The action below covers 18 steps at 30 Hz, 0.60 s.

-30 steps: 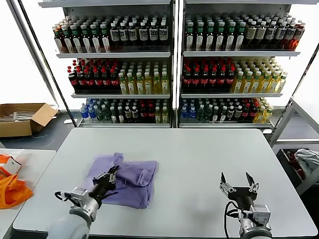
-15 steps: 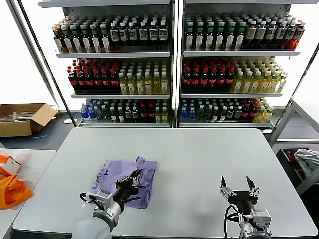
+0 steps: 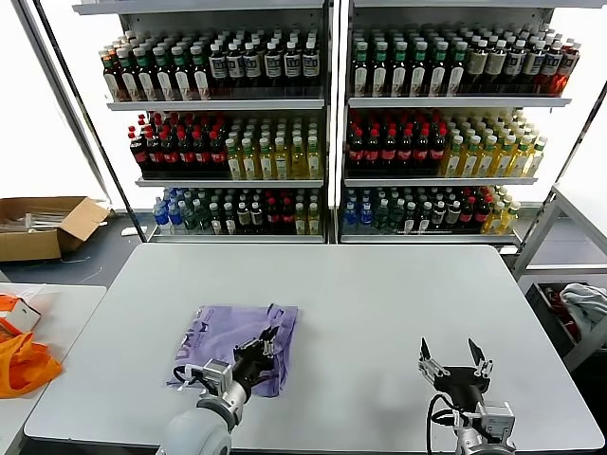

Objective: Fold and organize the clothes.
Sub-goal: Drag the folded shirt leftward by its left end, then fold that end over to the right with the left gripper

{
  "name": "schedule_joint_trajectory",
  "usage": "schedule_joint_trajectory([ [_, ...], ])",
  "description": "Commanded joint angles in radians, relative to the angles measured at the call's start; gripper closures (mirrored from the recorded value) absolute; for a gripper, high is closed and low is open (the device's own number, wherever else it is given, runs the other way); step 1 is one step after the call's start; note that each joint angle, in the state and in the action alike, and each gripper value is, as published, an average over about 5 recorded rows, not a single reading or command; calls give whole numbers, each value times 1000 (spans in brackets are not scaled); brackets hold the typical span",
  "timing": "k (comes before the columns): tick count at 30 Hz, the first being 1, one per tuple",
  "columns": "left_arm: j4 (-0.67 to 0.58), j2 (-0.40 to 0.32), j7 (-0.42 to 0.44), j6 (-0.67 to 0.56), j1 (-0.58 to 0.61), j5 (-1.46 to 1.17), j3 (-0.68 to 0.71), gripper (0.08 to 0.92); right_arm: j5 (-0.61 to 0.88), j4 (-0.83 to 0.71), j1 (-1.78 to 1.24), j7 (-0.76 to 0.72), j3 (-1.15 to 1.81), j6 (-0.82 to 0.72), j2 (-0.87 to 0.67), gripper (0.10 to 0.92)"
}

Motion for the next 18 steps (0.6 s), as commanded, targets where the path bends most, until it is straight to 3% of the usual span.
schedule_joint_trajectory([
  [1, 67, -30, 4, -42, -9, 10, 23, 902, -3, -8, 3, -1, -17, 1, 0, 203],
  [8, 70, -44, 0, -92, 1, -46, 40, 860, -7, -19, 7, -1, -22, 5, -1, 203],
  [14, -10, -37, -23, -54, 9, -240, 43, 695, -12, -31, 18, 0, -33, 9, 2, 203],
  [18, -152, -27, -85, 9, 34, -553, 20, 574, -12, -39, 26, 1, -40, 8, 1, 203],
])
